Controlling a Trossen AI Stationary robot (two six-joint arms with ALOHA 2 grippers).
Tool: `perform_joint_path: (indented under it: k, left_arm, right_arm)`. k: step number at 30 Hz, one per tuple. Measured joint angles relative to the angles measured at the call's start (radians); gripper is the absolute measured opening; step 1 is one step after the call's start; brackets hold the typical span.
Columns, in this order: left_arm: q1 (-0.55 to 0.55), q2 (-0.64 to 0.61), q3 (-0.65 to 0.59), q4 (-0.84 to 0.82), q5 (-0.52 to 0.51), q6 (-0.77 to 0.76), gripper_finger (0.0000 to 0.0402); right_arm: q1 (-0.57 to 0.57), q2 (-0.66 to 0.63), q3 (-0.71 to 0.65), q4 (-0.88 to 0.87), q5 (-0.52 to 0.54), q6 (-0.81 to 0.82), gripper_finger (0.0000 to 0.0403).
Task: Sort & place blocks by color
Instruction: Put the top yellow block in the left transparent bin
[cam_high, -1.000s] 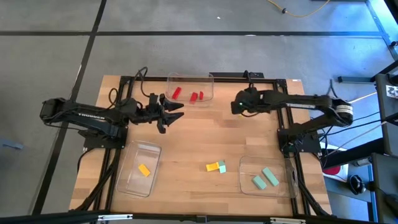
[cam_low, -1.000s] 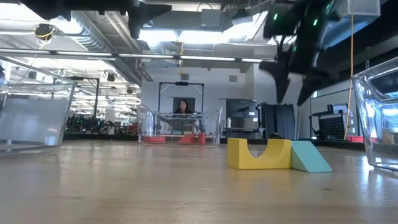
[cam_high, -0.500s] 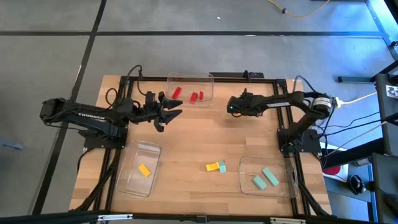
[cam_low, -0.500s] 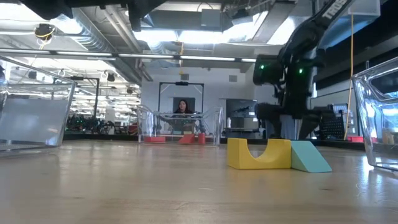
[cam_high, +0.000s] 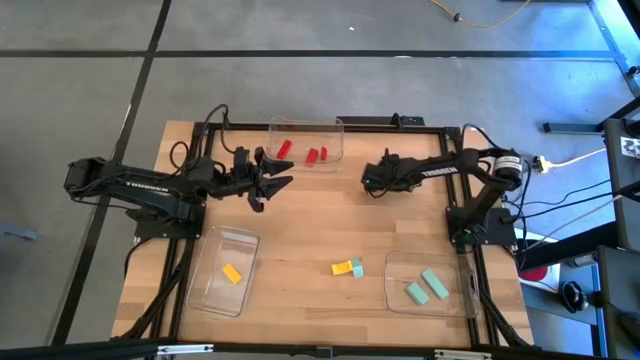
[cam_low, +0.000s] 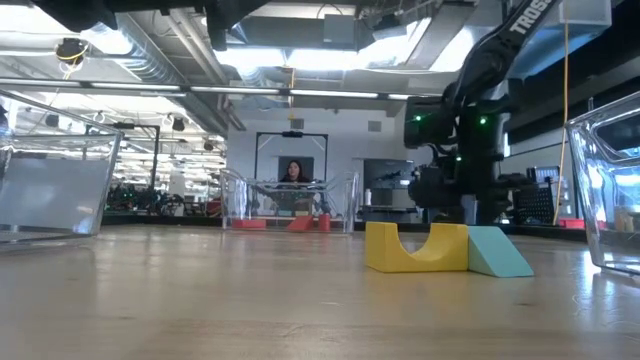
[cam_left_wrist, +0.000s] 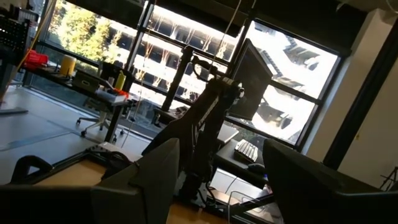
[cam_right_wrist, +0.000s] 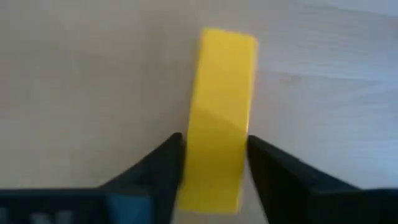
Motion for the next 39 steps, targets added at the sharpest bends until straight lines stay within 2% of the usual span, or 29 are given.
perform_joint_path:
  k: [2,8,11,14,17,21,23,25,27,30,34,39]
  left_arm:
    - [0.000,0.000,0.000,-0.001,0.000,0.000,0.0223]
    - [0.000,0.000,0.000,-0.002,-0.011,0.000,0.0223]
    - [0.001,0.000,0.000,-0.004,-0.026,0.001,0.0223]
    - [0.000,0.000,0.000,-0.005,-0.038,0.001,0.0223]
    - [0.001,0.000,0.000,-0.012,-0.044,0.003,0.0223]
    - [0.004,0.000,0.000,-0.022,-0.048,0.011,0.0223]
    - [0.008,0.000,0.000,-0.023,-0.049,0.021,0.0223]
    - [0.008,0.000,0.000,-0.024,-0.049,0.031,0.0223]
    - [0.008,0.000,0.000,-0.033,-0.049,0.044,0.0223]
    - [0.007,0.001,0.001,-0.065,-0.059,0.052,0.0223]
    - [0.007,0.001,0.001,-0.091,-0.060,0.039,0.0223]
    - [0.007,0.001,0.001,-0.090,-0.006,-0.005,0.0223]
  right_arm:
    - [0.010,-0.008,0.000,-0.042,-0.005,-0.094,0.0125]
    - [0.054,-0.092,-0.027,-0.116,-0.022,-0.245,0.0123]
    - [0.071,-0.195,-0.096,-0.008,-0.042,-0.264,0.0123]
    - [0.095,-0.333,-0.228,0.165,-0.088,-0.322,0.0123]
    - [0.127,-0.499,-0.382,0.391,-0.188,-0.343,0.0123]
    - [0.161,-0.681,-0.581,0.844,-0.314,-0.330,0.0123]
    - [0.175,-0.732,-0.651,1.074,-0.328,-0.310,0.0123]
    - [0.185,-0.752,-0.680,1.228,-0.312,-0.314,0.0123]
    - [0.188,-0.753,-0.664,1.303,-0.296,-0.344,0.0123]
    - [0.188,-0.735,-0.575,1.304,-0.305,-0.438,0.0123]
    - [0.194,-0.691,-0.417,1.305,-0.393,-0.581,0.0123]
    - [0.234,-0.633,-0.240,1.232,-0.477,-0.744,0.0123]
